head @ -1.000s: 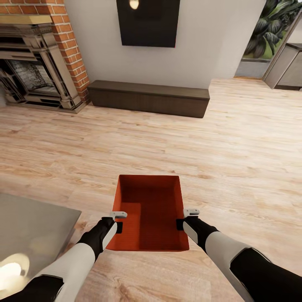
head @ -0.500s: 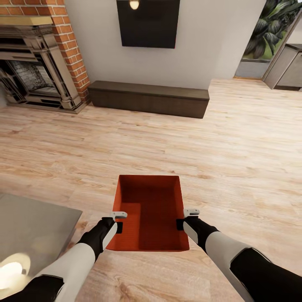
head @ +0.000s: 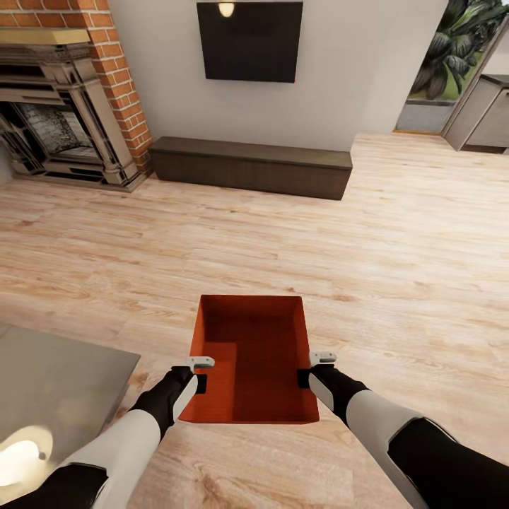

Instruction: Move the two storage containers from the living room to the garage. In the garage, place one container on the floor and stack the other container on top of it (either order is fine).

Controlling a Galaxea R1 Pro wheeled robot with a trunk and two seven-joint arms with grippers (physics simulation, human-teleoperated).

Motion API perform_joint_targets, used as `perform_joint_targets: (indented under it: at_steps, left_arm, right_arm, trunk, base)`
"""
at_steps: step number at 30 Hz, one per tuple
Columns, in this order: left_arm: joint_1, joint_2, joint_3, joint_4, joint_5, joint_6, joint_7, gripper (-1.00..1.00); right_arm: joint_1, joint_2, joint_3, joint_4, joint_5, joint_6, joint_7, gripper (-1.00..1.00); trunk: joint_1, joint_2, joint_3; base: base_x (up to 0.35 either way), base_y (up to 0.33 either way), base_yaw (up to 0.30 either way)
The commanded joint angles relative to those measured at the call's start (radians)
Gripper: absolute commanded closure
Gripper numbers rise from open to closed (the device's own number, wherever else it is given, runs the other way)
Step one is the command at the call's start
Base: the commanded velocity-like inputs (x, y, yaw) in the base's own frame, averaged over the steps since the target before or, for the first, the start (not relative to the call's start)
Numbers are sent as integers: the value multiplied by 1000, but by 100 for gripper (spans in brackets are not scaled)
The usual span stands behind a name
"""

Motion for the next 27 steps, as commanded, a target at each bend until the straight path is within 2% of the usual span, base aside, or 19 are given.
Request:
perform_joint_targets:
  at_steps: [1,9,27]
  left_arm:
    - [0,3,-12,39,11,7,11,100]
    - [0,4,-13,39,11,9,12,100]
    - [0,4,-12,29,13,1,14,100]
  right_arm:
    - [-1,-1,25,-7,-13,3,0,100]
    - [-1,-1,25,-7,-13,2,0,100]
    - [-1,-2,24,-7,-13,2,1,100]
  trunk:
    - [-3,6,2]
    - [-34,62,27]
    - [-34,62,27]
  base:
    - [0,0,0]
    - [0,0,0]
    - [0,0,0]
